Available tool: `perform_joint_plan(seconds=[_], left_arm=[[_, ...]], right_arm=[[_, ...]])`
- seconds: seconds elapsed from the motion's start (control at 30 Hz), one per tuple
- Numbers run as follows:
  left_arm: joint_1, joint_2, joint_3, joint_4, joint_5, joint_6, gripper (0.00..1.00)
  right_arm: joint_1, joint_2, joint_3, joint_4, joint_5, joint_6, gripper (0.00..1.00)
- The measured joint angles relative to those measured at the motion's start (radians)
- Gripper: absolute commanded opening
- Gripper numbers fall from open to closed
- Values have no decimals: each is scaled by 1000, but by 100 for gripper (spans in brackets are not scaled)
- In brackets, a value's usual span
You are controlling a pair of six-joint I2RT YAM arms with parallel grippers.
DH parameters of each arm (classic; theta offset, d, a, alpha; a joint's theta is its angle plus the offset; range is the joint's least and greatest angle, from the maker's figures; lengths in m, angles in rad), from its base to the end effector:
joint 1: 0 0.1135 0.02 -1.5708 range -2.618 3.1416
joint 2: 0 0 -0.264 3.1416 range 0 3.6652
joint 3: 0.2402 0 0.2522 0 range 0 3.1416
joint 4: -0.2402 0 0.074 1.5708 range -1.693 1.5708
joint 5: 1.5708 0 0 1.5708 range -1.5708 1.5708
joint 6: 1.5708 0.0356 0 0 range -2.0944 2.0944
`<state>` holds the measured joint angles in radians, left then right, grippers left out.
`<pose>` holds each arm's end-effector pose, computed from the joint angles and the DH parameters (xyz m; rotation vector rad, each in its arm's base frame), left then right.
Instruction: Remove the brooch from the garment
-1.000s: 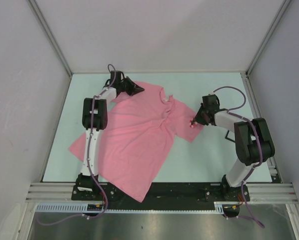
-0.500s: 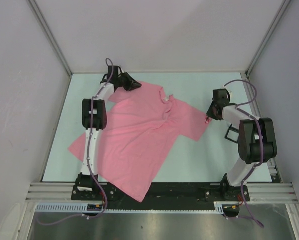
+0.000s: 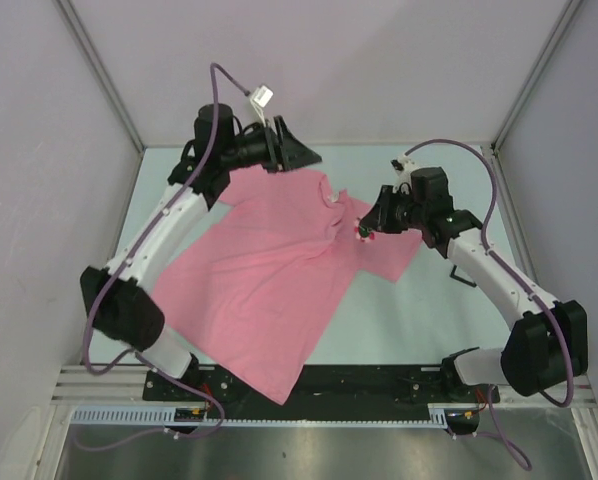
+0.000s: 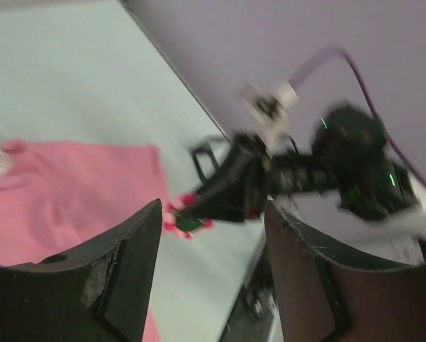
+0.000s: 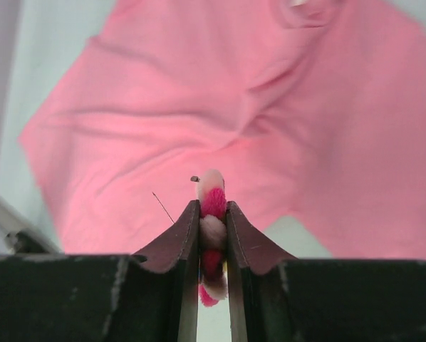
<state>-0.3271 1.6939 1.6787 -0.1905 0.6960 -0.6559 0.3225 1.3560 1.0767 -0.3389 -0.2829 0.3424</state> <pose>0.3690 -0.1493 0.4111 0.2351 1.9114 -1.2994 0.2851 0.1057 0.2989 -0.1421 2.2396 0.6781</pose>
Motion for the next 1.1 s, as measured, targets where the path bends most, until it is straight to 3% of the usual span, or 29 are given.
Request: perform_joint_plan(seconds=[0.13, 0.27, 0.33, 0.4, 0.6, 1.1], left_arm=[[-105, -214, -267, 54, 94, 80, 54], [-108, -335, -540, 87, 141, 127, 42], [-103, -364, -607, 83, 151, 152, 43], [-100, -392, -650, 97, 174, 171, 51], [-101, -440, -723, 306, 283, 113, 62], [-114, -390, -957, 931, 298, -304, 62]], right_arm=[[46, -74, -25, 25, -163, 18, 0], [93, -179, -59, 71, -268, 63, 0], [109, -217, -77, 110, -297, 95, 0], [119, -255, -113, 165, -318, 135, 0], [138, -301, -254, 406, -335, 291, 0], [172, -225, -282, 685, -248, 451, 0]])
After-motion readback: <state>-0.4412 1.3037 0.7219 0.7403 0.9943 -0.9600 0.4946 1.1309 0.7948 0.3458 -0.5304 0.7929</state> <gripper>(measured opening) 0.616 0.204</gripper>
